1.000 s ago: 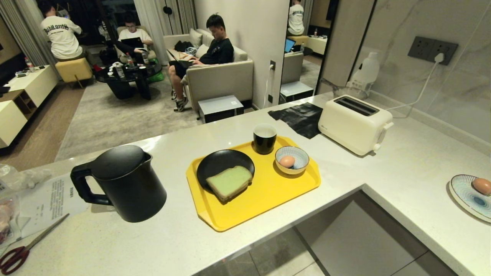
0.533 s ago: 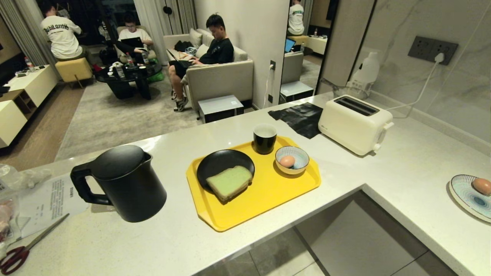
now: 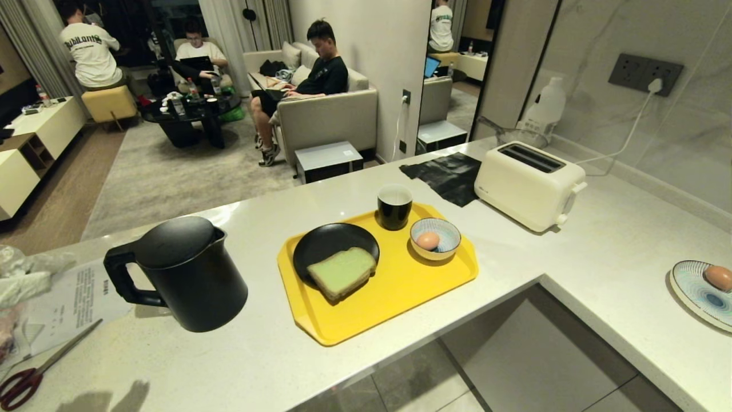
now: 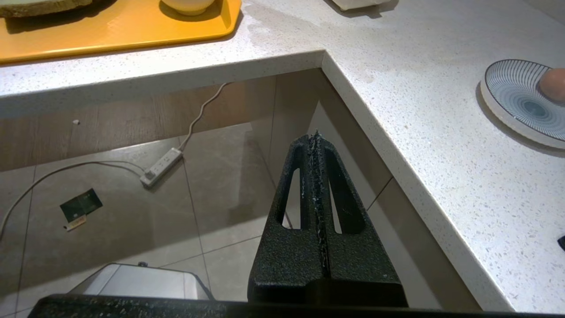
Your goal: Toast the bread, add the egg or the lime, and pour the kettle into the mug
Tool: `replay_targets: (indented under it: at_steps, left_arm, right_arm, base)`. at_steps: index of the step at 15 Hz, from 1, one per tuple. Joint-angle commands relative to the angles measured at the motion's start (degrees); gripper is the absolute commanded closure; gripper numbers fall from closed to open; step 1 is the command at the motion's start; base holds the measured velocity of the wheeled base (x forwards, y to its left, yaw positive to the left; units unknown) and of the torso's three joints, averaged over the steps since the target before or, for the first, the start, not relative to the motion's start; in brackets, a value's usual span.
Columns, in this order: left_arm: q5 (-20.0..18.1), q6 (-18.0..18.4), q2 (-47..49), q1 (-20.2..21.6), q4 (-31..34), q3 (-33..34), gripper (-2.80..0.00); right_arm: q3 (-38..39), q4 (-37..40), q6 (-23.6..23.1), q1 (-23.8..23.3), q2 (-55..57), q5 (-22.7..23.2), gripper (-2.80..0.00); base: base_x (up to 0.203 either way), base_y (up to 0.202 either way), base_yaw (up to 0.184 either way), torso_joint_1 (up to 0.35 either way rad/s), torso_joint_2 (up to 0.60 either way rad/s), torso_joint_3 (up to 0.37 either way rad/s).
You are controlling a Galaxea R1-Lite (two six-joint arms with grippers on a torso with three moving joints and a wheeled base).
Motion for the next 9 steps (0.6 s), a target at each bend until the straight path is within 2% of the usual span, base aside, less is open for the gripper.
replay_targets:
  at_steps: [1, 3, 5, 7, 9]
  left_arm:
    - [-12.8, 2.7, 2.7, 10.1, -0.9, -2.7, 0.0]
    - [-25.8, 12.3, 2.7, 25.0, -3.8, -3.1, 0.0]
    - [-35.8, 19.0, 2.6, 38.3, -9.2, -3.2, 0.0]
    - [-42.1, 23.5, 0.9, 47.3, -16.7, -1.7, 0.0]
    - [-43.8, 26.7, -2.6, 50.7, -19.4, 3.5, 0.0]
  right_arm:
    - [0.0, 0.0, 0.0, 0.0, 0.1, 0.0, 0.0]
    - [0.0, 0.0, 0.0, 0.0, 0.1, 0.0, 0.0]
    - [0.0, 0.0, 0.0, 0.0, 0.1, 0.0, 0.0]
    - [0.0, 0.0, 0.0, 0.0, 0.1, 0.0, 0.0]
    - [0.0, 0.0, 0.0, 0.0, 0.1, 0.0, 0.0]
  base:
    - [0.0, 0.0, 0.0, 0.0, 0.0, 0.0]
    - [0.0, 0.0, 0.0, 0.0, 0.0, 0.0]
    - [0.0, 0.0, 0.0, 0.0, 0.0, 0.0]
    - [0.0, 0.0, 0.0, 0.0, 0.0, 0.0]
    - [0.0, 0.0, 0.0, 0.0, 0.0, 0.0]
